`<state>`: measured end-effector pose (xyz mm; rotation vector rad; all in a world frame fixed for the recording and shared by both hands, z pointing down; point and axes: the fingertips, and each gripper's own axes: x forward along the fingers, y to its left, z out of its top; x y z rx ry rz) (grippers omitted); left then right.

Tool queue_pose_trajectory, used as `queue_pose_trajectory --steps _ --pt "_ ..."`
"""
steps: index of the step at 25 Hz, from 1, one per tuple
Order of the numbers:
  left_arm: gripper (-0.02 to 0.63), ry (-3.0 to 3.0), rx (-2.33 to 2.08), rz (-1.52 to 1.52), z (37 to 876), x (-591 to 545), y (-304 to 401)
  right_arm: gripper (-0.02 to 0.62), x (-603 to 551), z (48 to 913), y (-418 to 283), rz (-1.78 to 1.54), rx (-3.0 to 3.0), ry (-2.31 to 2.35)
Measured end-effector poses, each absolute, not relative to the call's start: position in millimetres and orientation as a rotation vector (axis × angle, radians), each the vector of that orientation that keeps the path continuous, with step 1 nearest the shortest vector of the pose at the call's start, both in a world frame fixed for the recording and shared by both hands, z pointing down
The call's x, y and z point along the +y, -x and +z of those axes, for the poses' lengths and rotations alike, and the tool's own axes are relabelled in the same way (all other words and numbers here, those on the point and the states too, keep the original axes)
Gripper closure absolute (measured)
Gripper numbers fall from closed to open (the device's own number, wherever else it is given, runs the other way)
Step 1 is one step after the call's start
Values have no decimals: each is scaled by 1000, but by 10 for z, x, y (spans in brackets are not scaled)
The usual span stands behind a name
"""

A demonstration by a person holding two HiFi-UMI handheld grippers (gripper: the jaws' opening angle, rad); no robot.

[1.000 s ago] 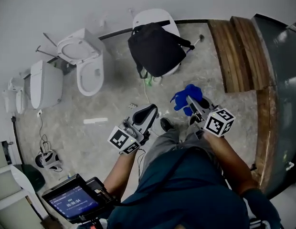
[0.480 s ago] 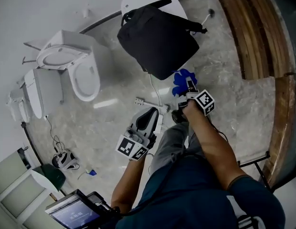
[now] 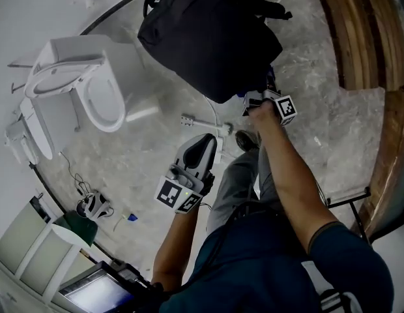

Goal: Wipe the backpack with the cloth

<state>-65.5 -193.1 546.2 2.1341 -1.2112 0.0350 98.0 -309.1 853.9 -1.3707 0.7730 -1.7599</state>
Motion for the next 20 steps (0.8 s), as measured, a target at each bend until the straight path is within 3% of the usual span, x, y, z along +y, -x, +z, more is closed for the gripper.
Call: queue_pose_trajectory --steps 4,13,20 --pt "578 -2118 -1212 24 5489 -2030 682 545 -3463 8384 -1164 -1696 875 1377" --pt "578 -2113 -1161 69 5566 -2099 561 545 -2333 8537 -128 -2001 789 1197" --pt "578 -2115 -1168 47 5538 -2131 483 545 -3398 8347 -1079 -1756 862 1243"
